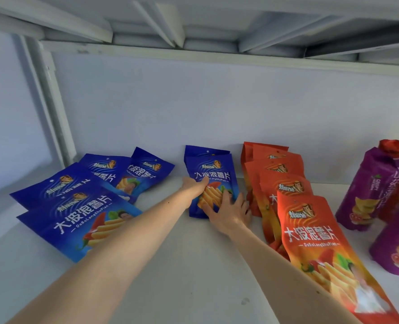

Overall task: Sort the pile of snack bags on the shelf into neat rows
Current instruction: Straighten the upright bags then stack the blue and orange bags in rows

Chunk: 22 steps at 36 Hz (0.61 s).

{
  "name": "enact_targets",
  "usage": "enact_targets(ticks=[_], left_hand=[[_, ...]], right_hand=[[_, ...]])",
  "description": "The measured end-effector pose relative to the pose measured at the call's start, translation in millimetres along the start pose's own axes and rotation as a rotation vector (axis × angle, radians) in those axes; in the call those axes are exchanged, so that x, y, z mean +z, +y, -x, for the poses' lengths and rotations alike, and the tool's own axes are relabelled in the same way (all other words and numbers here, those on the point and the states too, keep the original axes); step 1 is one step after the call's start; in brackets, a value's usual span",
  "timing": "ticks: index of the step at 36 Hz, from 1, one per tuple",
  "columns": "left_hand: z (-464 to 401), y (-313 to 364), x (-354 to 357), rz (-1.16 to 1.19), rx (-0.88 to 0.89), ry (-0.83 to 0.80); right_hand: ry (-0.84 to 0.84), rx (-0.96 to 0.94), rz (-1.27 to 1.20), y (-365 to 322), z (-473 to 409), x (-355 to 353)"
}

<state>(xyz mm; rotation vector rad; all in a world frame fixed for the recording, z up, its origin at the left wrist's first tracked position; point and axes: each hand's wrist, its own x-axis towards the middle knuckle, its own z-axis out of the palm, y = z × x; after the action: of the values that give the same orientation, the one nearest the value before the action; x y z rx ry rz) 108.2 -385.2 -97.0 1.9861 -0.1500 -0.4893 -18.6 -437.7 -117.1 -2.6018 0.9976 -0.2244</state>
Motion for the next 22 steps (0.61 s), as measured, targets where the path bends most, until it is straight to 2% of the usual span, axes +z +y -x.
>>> enact_targets(ticks=[4,5,9,15,20,22], left_hand=[[9.9,-0.4,-7.8,-0.411,0.053,0.162],[13.9,0.0,-11.5,-0.445,0.073,0.169],[21.2,-2.2,-22.9,-0.468,0.151,0.143],[38.8,0.9,-56.4,-0.547,0.306,0.194],[57.5,-3.6,-103.0,-0.523,0.361,0.238],[62.1,-9.5,-125.9,-0.558,0.354,0.288]], right_hand=[[0.051,-0.013,0.0,0.8,3.6,1.2],[0.067,-0.019,0.006,0.5,5.0,1.0],[0.118,-0.044,0.007,-0.9,7.8,-0.5],[0.255,-0.13,-0.047,-14.9,13.7,-6.2],[0.399,-0.294,-0.149,-49.7,28.2,-10.3],[0.377,-0.383,-0.204,-67.7,34.2,-8.1]])
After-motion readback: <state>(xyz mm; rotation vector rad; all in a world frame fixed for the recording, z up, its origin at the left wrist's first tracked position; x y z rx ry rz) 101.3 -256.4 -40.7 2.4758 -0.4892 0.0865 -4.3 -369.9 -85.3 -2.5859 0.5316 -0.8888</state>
